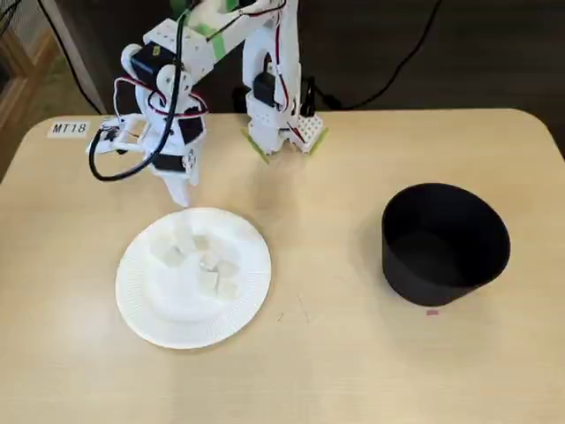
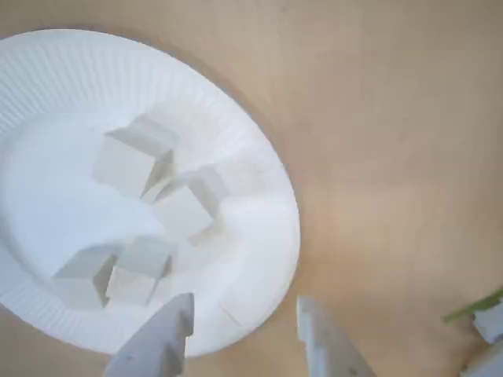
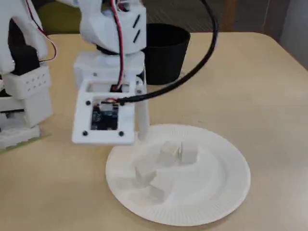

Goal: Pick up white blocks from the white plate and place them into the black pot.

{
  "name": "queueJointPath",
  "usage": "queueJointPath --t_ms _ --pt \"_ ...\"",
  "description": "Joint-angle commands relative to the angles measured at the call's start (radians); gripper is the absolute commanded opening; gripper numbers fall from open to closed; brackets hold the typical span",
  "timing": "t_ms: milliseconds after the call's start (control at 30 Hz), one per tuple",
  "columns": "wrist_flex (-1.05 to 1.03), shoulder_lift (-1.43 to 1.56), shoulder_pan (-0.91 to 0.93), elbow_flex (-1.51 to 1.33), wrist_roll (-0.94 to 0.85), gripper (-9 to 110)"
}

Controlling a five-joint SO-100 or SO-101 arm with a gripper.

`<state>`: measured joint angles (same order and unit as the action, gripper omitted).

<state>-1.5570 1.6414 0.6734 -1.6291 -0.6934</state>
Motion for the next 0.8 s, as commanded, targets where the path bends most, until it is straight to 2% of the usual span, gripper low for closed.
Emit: queueJointPath --t_ms 0,133,767 --pt "-0.017 -0.051 -0.021 0.091 -0.084 23" --pt "-0.008 -0.13 -0.026 0.155 -0.112 29" --pt "0.06 -0.255 0.008 0.187 -0.143 31"
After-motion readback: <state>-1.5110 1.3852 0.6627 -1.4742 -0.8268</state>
